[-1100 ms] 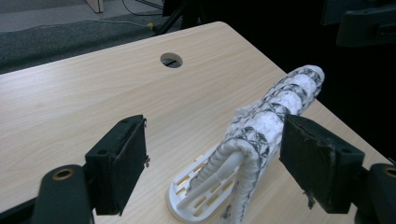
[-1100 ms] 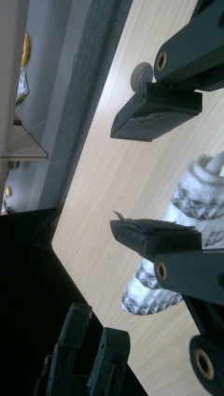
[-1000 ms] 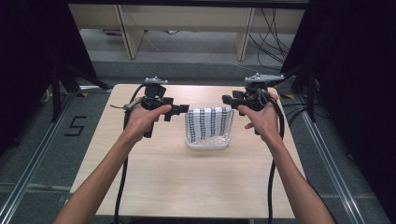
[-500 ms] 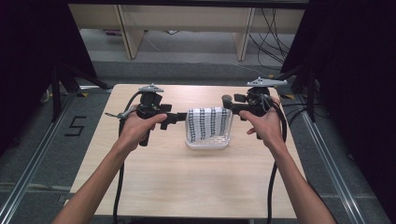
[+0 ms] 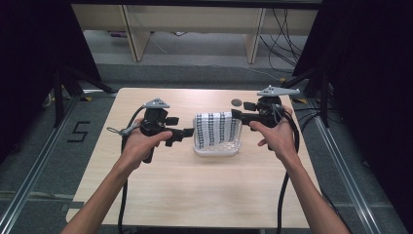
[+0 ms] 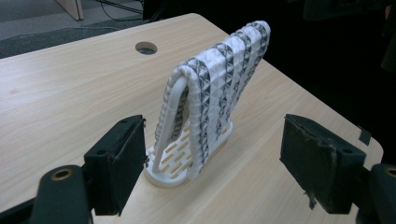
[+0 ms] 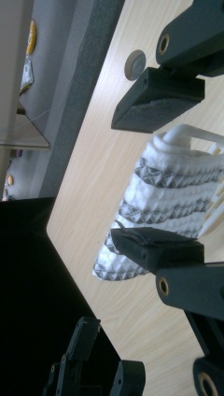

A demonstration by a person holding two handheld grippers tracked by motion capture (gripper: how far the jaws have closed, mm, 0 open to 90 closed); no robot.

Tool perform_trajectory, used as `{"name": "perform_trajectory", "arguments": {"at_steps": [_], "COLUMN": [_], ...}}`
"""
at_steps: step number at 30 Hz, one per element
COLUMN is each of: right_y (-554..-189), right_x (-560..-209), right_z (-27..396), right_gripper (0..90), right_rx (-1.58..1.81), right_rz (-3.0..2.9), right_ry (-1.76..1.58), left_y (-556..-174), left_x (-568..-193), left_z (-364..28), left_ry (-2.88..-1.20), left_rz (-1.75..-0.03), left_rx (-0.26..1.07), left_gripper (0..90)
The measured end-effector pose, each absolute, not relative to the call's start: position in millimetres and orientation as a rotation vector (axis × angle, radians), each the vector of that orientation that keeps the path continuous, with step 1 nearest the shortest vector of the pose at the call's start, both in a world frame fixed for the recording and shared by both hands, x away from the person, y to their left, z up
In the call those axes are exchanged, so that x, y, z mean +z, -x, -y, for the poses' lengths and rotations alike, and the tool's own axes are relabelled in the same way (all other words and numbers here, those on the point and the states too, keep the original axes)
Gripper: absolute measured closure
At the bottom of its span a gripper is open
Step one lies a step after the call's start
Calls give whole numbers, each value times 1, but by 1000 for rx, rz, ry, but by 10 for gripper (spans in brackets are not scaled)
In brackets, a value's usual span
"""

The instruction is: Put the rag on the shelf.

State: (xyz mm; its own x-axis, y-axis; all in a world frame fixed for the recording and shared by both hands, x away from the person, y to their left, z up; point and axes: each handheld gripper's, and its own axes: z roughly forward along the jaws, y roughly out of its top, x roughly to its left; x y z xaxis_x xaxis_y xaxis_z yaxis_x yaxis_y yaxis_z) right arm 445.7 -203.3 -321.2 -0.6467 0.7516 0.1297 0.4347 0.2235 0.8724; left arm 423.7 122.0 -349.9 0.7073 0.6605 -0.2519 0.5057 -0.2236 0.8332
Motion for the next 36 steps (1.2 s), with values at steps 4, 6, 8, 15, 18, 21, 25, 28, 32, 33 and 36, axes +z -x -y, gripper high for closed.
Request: {"name": "perform_trajectory", "arguments": {"at_steps": [4,6,8,15,18,21,25,28,32,33,36], "right_y": [-442,-441,-440,-436,-433,-427,-426,-425,-422,-422,-420], "right_x": [-324,-325,-327,-332,-332,-333,-334,-335,-338,-338,-339], "right_z": [204,204,204,202,202,202,204,205,206,206,206], "right_gripper": [419,419,420,410,407,404,387,371,343,337,330], "right_rx": [1392,1393,1395,1415,1421,1426,1438,1430,1443,1439,1446], "right_rz": [-2174,-2176,-2181,-2185,-2199,-2195,-2198,-2191,-2188,-2195,-2194], "right_ry": [-1105,-1120,-1114,-1085,-1091,-1122,-1080,-1075,-1091,-1076,-1083], "left_y": [-416,-412,-409,-400,-395,-391,-388,-384,-379,-379,-376], "left_x": [-354,-356,-358,-364,-366,-368,-371,-372,-375,-375,-377], "left_z": [-122,-122,-123,-124,-124,-126,-129,-130,-130,-131,-132], "left_ry": [-1883,-1893,-1899,-1892,-1894,-1896,-1906,-1900,-1897,-1896,-1901], "left_rz": [-891,-893,-893,-883,-878,-876,-864,-870,-856,-848,-843], "left_rx": [187,200,212,208,209,206,196,201,199,184,180], "left_gripper": [218,218,218,218,218,218,218,218,217,217,214]}}
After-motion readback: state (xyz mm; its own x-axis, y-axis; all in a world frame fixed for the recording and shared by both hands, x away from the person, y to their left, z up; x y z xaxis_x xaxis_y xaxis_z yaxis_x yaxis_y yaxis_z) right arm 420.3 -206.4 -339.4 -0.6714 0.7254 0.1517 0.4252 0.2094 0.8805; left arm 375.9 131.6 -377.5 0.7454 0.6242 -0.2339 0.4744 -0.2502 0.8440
